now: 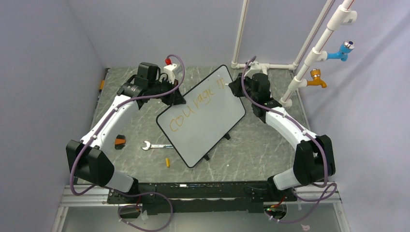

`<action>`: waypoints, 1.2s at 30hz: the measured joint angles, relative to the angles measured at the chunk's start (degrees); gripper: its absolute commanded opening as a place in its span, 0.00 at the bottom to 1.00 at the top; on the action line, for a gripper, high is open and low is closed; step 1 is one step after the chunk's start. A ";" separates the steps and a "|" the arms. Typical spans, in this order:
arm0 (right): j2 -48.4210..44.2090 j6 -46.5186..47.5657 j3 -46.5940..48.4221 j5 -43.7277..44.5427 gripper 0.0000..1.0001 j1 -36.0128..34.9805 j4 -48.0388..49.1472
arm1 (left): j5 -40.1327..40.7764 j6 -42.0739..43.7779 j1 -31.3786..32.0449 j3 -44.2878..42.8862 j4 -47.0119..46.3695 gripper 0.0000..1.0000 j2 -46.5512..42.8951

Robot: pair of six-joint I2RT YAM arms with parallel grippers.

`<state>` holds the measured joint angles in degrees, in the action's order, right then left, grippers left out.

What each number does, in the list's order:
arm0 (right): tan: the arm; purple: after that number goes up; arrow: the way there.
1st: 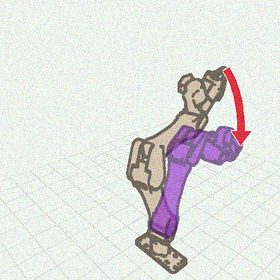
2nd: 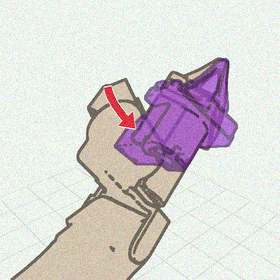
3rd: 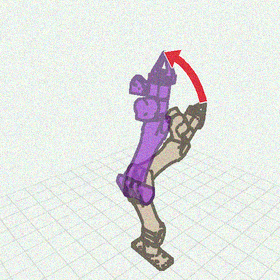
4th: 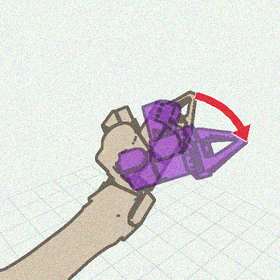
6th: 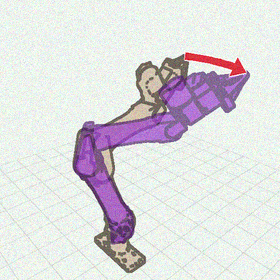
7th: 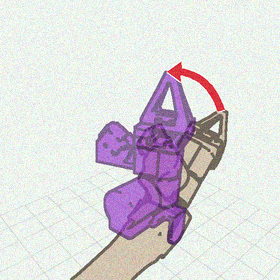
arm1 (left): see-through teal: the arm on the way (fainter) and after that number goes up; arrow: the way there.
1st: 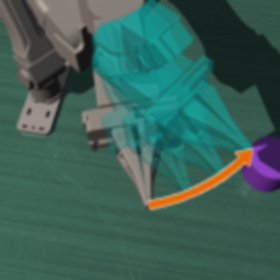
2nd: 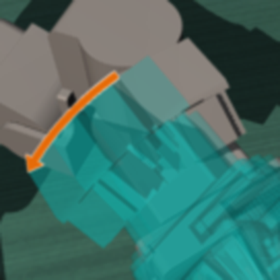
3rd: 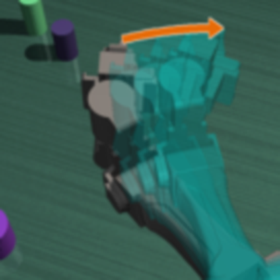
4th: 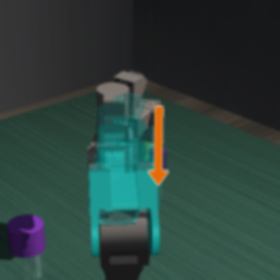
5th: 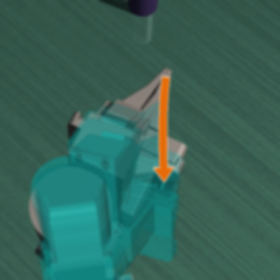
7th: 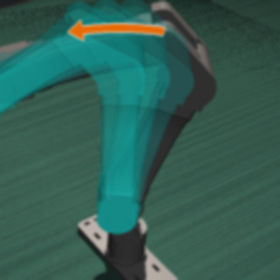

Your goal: Write a sentence on the whiteboard

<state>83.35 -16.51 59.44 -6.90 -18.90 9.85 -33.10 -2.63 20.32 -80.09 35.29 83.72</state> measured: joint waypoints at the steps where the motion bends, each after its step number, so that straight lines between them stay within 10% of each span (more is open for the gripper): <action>1: -0.33 0.00 -0.33 0.00 0.00 0.00 -0.17 | -0.02 0.00 0.02 0.00 0.00 0.00 0.00; 28: -23.52 -1.81 -8.85 -3.56 0.00 -1.55 -11.15 | 0.44 -0.20 0.31 0.22 -0.04 0.00 -0.94; 36: -24.87 -1.09 -10.36 -2.01 0.00 -13.14 -14.56 | 1.33 -0.85 0.35 0.63 -0.17 0.00 -1.40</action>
<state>58.48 -17.61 49.08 -8.91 -32.03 -4.71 -31.77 -3.49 20.67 -79.46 35.11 82.32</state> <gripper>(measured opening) 0.135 0.054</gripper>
